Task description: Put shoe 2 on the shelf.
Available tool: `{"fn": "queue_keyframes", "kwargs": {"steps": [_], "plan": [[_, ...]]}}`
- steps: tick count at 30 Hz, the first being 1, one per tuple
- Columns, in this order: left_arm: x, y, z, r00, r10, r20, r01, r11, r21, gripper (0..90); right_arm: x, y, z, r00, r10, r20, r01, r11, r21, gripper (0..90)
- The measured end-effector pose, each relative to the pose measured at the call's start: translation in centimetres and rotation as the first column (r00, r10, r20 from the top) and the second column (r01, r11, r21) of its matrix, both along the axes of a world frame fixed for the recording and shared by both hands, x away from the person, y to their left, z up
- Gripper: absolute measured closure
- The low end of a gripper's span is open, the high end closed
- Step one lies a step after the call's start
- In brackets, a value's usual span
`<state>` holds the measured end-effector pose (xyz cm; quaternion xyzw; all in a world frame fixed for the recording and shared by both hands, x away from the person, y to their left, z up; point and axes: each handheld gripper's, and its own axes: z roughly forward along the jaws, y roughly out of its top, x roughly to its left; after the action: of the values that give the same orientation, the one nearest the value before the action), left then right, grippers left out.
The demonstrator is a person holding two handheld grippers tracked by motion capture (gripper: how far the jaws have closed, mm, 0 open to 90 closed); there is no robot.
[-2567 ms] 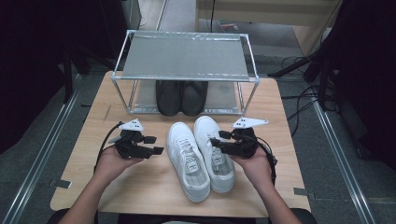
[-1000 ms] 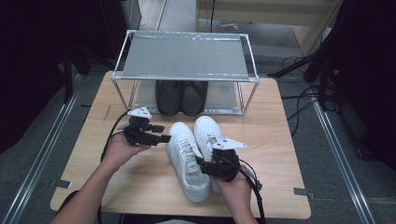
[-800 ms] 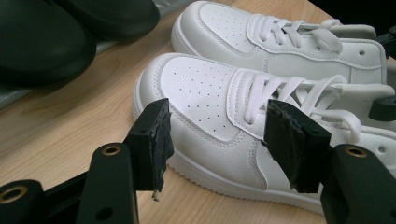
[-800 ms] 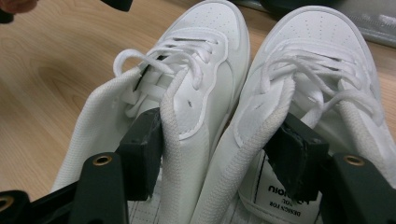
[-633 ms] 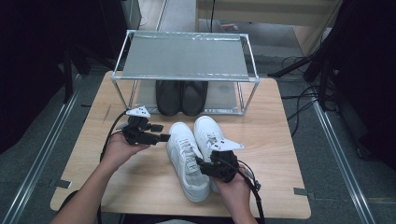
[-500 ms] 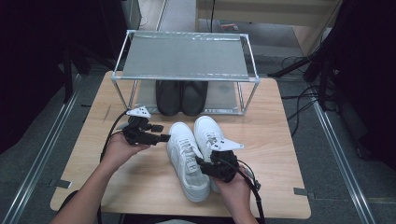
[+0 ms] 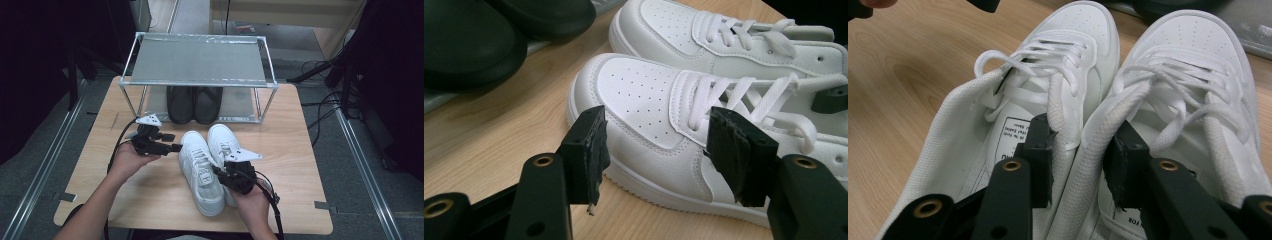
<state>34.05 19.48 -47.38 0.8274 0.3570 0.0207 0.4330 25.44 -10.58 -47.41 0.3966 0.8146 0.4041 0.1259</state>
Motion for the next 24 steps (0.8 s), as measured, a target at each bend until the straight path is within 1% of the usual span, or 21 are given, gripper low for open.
{"fn": "queue_keyframes", "kwargs": {"steps": [6,9,12,15,19,23,24], "plan": [[0.1,0.2,0.0,1.0000,0.004,0.004,-0.004,1.0000,-0.007,41.6,0.1,-0.2,0.1,0.9998,-0.008,-0.019,0.009,1.000,0.020,73.0],[0.2,0.4,0.0,1.0000,0.007,0.004,-0.007,0.9999,-0.011,41.6,0.2,-0.4,0.2,0.9993,-0.012,-0.035,0.013,0.999,0.033,73.9],[0.2,0.5,0.0,1.0000,0.007,0.003,-0.007,0.9999,-0.011,41.6,0.4,-0.6,0.3,0.9985,-0.013,-0.053,0.015,0.999,0.038,74.8],[0.1,0.6,0.0,0.9999,0.013,0.003,-0.013,0.9998,-0.015,41.6,0.5,-0.8,0.5,0.9979,-0.022,-0.061,0.024,0.999,0.036,76.2],[0.1,1.1,0.1,0.9996,0.027,0.006,-0.026,0.9995,-0.016,41.6,0.7,-1.2,0.9,0.9990,-0.014,-0.042,0.015,1.000,0.023,77.2],[0.0,1.7,0.2,0.9993,0.038,0.007,-0.038,0.9992,-0.016,41.6,0.8,-1.7,1.3,0.9993,0.002,-0.037,-0.001,1.000,0.028,77.6],[0.0,1.8,0.2,0.9991,0.043,0.006,-0.043,0.9989,-0.020,41.6,0.9,-1.9,1.3,0.9992,0.014,-0.038,-0.013,0.999,0.030,77.7]]}}
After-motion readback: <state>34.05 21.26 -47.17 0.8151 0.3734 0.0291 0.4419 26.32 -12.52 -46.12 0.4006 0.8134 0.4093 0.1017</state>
